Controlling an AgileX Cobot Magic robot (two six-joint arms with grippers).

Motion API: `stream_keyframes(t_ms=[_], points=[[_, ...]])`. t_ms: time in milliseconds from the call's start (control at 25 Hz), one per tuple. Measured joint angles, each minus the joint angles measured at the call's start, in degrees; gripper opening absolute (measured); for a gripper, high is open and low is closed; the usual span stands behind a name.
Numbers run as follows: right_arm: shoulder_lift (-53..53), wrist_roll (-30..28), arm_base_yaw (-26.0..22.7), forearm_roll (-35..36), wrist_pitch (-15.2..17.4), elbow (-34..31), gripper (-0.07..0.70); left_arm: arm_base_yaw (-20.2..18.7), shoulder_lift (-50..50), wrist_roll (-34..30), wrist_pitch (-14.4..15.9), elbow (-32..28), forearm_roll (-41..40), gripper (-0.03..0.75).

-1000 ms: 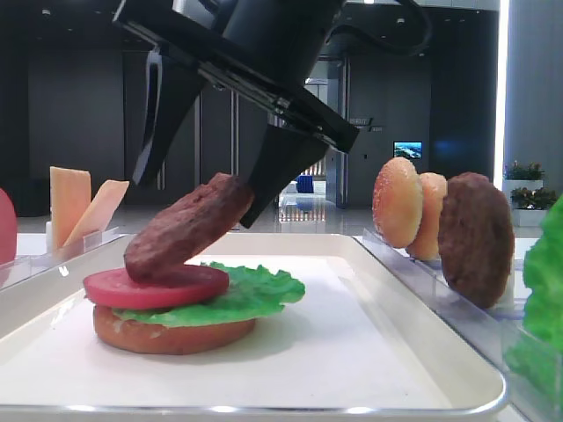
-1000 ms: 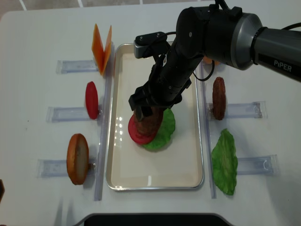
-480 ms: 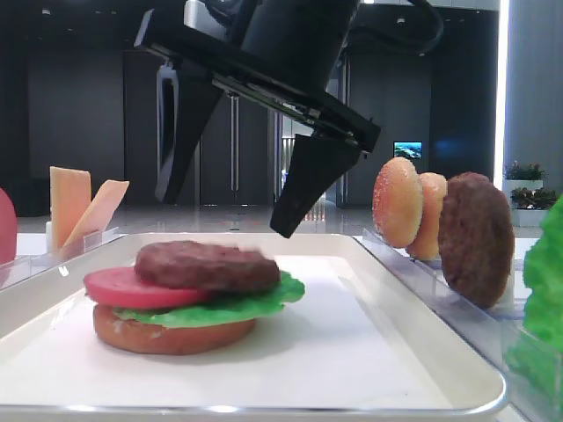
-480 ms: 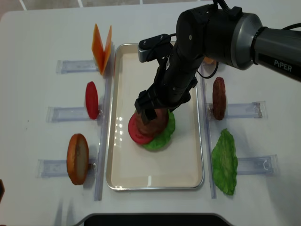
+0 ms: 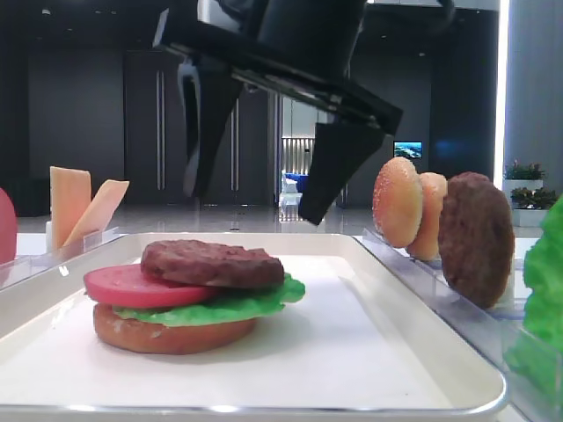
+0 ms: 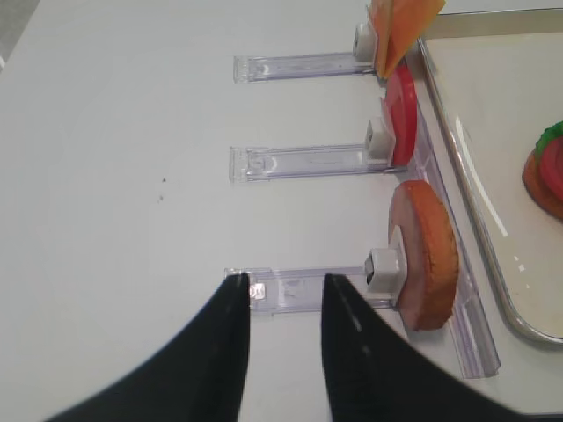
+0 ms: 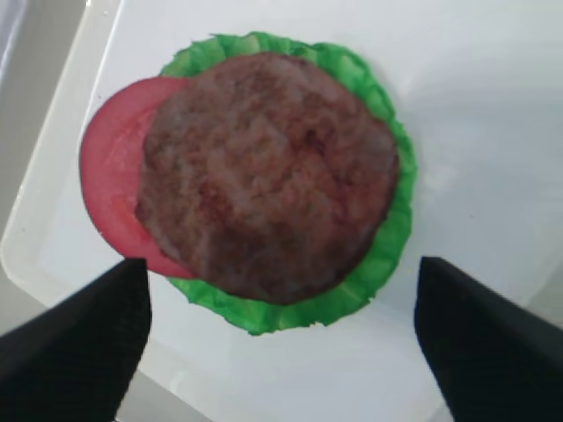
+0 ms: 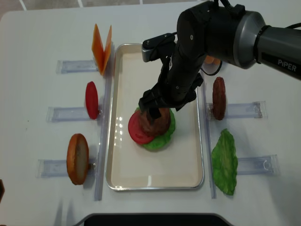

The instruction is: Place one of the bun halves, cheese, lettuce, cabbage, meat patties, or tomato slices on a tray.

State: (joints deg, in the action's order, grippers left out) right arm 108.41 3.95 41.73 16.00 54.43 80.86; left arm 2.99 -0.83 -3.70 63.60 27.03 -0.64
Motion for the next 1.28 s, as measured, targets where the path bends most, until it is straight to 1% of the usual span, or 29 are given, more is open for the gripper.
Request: stream_keyframes(t_ms=[40, 120, 240, 320, 400, 480, 600, 720, 840, 920, 1000, 1080, 1200, 1280], points=[[-0.8, 1.4, 0.0, -1.5, 0.8, 0.7, 0.577, 0.0, 0.0, 0.0, 0.0, 0.0, 0.0, 0.219], [-2.9, 4.3, -0.2, -5.4, 4.1, 3.4, 0.577, 0.0, 0.0, 0.0, 0.0, 0.0, 0.0, 0.219], [-5.3, 6.7, -1.2, -8.4, 10.1, 9.2, 0.577, 0.0, 0.0, 0.0, 0.0, 0.0, 0.0, 0.219], [-6.4, 7.8, -2.1, -9.3, 12.8, 12.1, 0.577, 0.0, 0.0, 0.0, 0.0, 0.0, 0.0, 0.219], [-6.7, 8.4, -3.2, -9.9, 14.0, 13.2, 0.577, 0.0, 0.0, 0.0, 0.0, 0.0, 0.0, 0.219], [-6.7, 8.7, -5.0, -11.2, 14.9, 13.3, 0.577, 0.0, 0.0, 0.0, 0.0, 0.0, 0.0, 0.219], [-6.6, 8.7, -11.2, -14.9, 15.3, 13.3, 0.577, 0.0, 0.0, 0.0, 0.0, 0.0, 0.0, 0.219], [-6.7, 7.7, -21.3, -17.8, 15.3, 13.3, 0.577, 0.0, 0.0, 0.0, 0.0, 0.0, 0.0, 0.219], [-7.7, 5.3, -32.8, -18.0, 15.3, 13.3, 0.577, 0.0, 0.0, 0.0, 0.0, 0.0, 0.0, 0.219], [-8.8, 3.7, -38.7, -18.0, 15.3, 13.2, 0.577, 0.0, 0.0, 0.0, 0.0, 0.0, 0.0, 0.219], [-10.4, 2.2, -42.1, -18.2, 15.2, 12.5, 0.577, 0.0, 0.0, 0.0, 0.0, 0.0, 0.0, 0.219], [-12.8, 1.1, -44.9, -19.1, 15.2, 10.5, 0.577, 0.0, 0.0, 0.0, 0.0, 0.0, 0.0, 0.219], [-18.8, 0.6, -46.9, -19.4, 15.2, 3.5, 0.569, 0.0, 0.0, 0.0, 0.0, 0.0, 0.0, 0.219], [-24.7, 0.6, -46.9, -19.4, 15.2, -3.9, 0.559, 0.0, 0.0, 0.0, 0.0, 0.0, 0.0, 0.219]])
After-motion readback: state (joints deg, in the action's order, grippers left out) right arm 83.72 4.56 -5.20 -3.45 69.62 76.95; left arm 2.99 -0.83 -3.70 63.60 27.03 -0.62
